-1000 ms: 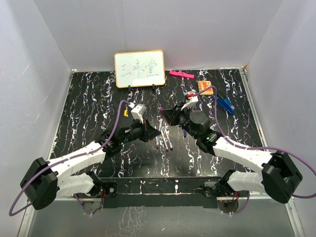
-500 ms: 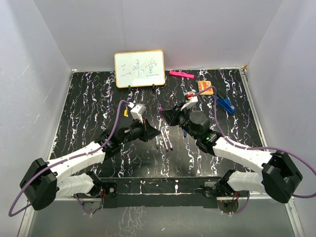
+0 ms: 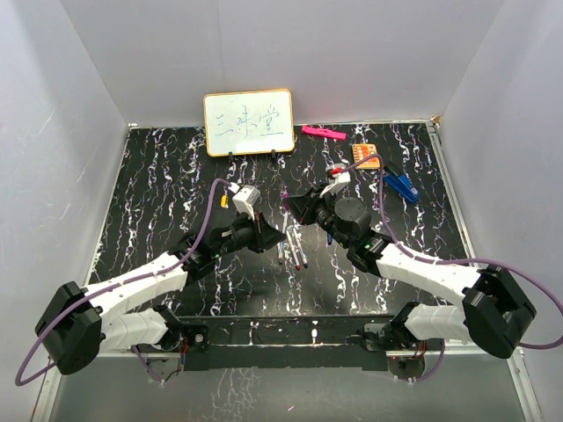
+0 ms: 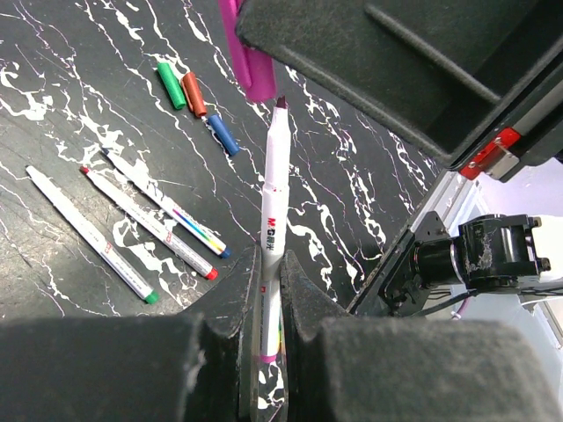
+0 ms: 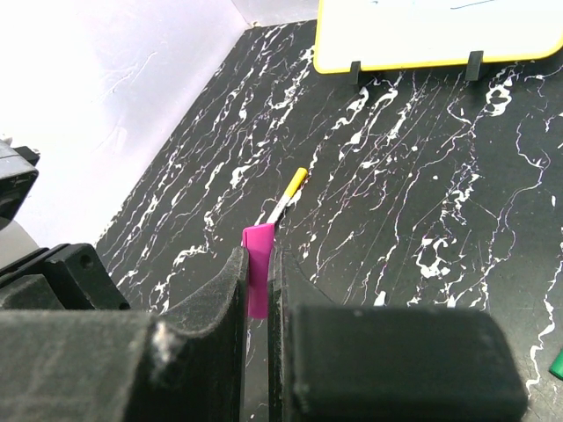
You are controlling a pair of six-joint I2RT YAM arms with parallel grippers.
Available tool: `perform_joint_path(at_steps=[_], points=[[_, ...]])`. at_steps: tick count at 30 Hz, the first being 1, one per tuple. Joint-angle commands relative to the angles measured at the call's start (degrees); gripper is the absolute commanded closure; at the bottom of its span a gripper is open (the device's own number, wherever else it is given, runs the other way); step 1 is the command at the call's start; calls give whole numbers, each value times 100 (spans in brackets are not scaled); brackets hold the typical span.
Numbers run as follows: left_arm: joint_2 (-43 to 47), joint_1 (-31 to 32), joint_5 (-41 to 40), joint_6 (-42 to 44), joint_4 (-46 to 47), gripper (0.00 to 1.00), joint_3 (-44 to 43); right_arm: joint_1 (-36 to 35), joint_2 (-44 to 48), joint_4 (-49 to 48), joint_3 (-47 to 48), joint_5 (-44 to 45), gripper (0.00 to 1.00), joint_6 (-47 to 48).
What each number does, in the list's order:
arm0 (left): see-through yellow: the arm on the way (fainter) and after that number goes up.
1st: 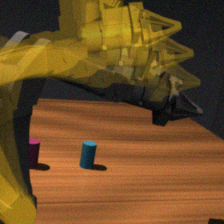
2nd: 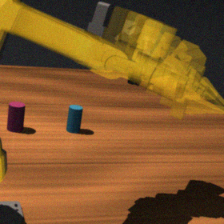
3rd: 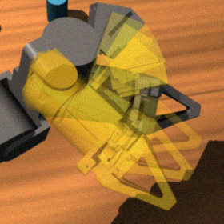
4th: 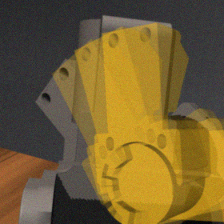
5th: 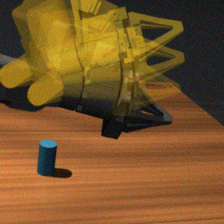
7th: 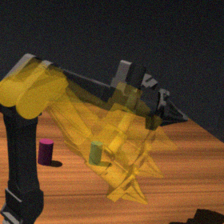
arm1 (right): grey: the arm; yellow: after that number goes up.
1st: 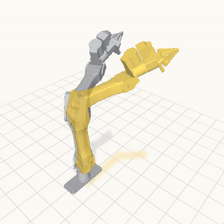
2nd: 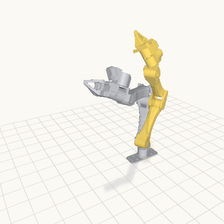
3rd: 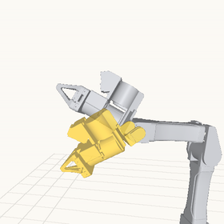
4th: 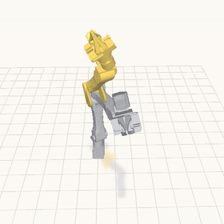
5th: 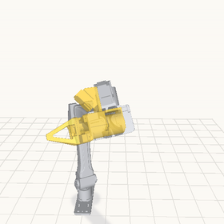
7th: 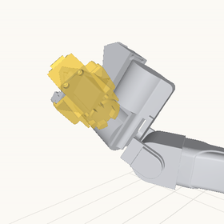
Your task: Insert the pens into the pen caps
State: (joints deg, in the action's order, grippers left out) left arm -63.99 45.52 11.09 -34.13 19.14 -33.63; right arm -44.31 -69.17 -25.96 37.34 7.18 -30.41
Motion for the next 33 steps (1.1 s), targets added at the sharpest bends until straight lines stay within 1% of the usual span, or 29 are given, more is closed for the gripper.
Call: perform_joint_path(at_steps=[1, 18, 33], points=[[232, 27, 12, -7, 40, 100, 72, -43, -39, -415, 239, 30, 100, -17], [260, 27, -30, -77, 110, 100, 277, -57, 49, -419, 217, 88, 100, -8], [177, 27, -4, -42, 240, 100, 216, -106, 3, -559, 86, 35, 100, -157]])
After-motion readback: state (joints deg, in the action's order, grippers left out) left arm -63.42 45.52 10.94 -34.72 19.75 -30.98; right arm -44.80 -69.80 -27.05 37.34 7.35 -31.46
